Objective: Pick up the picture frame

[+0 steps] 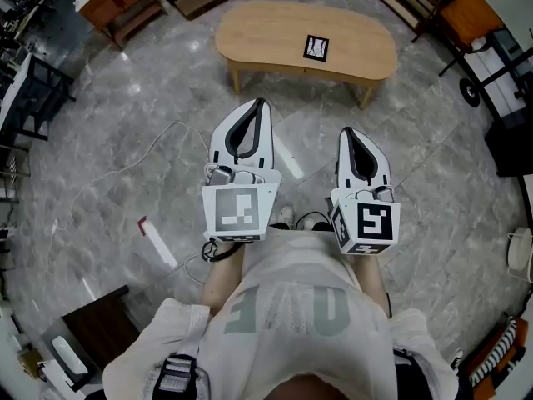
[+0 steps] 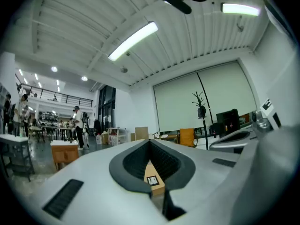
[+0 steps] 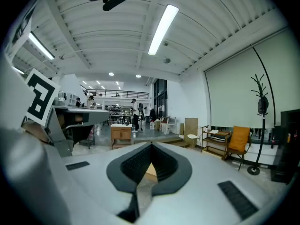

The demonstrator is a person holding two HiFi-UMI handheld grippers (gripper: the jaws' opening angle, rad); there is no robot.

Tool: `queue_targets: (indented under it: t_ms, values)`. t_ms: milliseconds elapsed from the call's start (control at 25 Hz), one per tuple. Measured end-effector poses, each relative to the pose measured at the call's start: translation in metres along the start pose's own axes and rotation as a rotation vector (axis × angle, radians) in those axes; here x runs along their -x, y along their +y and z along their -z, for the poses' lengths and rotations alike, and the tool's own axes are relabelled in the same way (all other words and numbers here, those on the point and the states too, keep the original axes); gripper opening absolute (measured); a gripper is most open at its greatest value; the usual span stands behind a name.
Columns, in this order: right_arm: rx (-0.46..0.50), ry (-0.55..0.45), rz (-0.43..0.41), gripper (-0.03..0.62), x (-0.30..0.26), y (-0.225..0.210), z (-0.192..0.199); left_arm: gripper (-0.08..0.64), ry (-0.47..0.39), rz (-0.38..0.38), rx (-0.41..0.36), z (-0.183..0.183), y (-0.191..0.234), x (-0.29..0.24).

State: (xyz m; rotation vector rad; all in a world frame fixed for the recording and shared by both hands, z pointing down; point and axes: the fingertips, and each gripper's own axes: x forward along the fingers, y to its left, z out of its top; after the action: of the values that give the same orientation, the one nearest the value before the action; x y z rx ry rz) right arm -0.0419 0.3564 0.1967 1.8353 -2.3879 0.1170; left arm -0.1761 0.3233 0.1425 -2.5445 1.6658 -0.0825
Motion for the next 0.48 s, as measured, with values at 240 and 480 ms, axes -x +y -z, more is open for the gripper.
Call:
queue_targets:
  t_ms: [240,480]
  values:
    - [0.021,0.056,0.015,0.005,-0.010,0.011,0.020,0.009,0.007,0.020,0.020,0.013,0.021,-0.015]
    - [-0.012,0.022,0.037,0.005,-0.033,-0.007,0.009,0.009,0.002,0.025,0.042,0.017,0.029,-0.042]
